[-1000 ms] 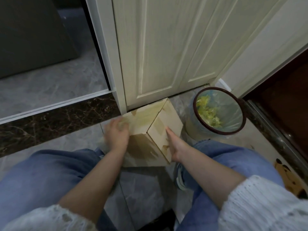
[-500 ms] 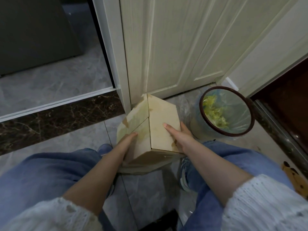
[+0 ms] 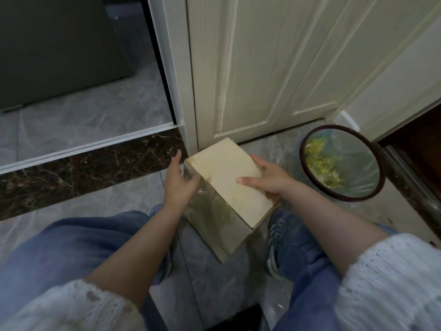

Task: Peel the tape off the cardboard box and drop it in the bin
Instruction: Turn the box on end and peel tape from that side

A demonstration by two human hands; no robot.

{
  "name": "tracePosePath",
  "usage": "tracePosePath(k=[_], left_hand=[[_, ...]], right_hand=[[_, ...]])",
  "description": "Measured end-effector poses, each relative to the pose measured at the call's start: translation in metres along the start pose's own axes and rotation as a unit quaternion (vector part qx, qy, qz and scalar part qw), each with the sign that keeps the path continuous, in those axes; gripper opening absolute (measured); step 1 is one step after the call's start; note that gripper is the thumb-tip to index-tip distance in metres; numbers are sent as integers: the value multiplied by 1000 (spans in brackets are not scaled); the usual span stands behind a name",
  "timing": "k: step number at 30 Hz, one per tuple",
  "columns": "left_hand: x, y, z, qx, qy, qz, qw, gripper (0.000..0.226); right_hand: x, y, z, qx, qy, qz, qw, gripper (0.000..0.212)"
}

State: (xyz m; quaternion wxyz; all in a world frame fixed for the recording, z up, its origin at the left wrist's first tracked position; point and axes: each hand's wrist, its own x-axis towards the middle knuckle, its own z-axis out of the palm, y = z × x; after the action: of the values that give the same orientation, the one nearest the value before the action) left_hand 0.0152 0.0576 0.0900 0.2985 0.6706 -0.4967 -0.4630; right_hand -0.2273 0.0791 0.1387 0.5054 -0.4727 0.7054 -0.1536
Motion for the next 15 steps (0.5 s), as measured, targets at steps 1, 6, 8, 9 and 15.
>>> tracePosePath(k=[1, 6, 8, 9, 15], left_hand=[[2, 1, -1, -22, -3, 4, 1000, 74], [10, -3, -2, -62, -79, 4, 995, 56], [12, -4, -2, -34, -94, 29, 995, 59], [14, -3, -1, -35, -96, 29, 994, 61], [34, 6, 5, -50, -65, 5, 997, 64]], right_hand=[[3, -1, 0, -19, -4, -11, 1000, 85], [17, -2, -2, -70, 20, -22, 997, 89], [20, -1, 0, -140, 95, -33, 985, 86], [22, -1, 1, -169, 136, -35, 976, 84], [24, -5, 6, -192, 200, -1, 961, 64]])
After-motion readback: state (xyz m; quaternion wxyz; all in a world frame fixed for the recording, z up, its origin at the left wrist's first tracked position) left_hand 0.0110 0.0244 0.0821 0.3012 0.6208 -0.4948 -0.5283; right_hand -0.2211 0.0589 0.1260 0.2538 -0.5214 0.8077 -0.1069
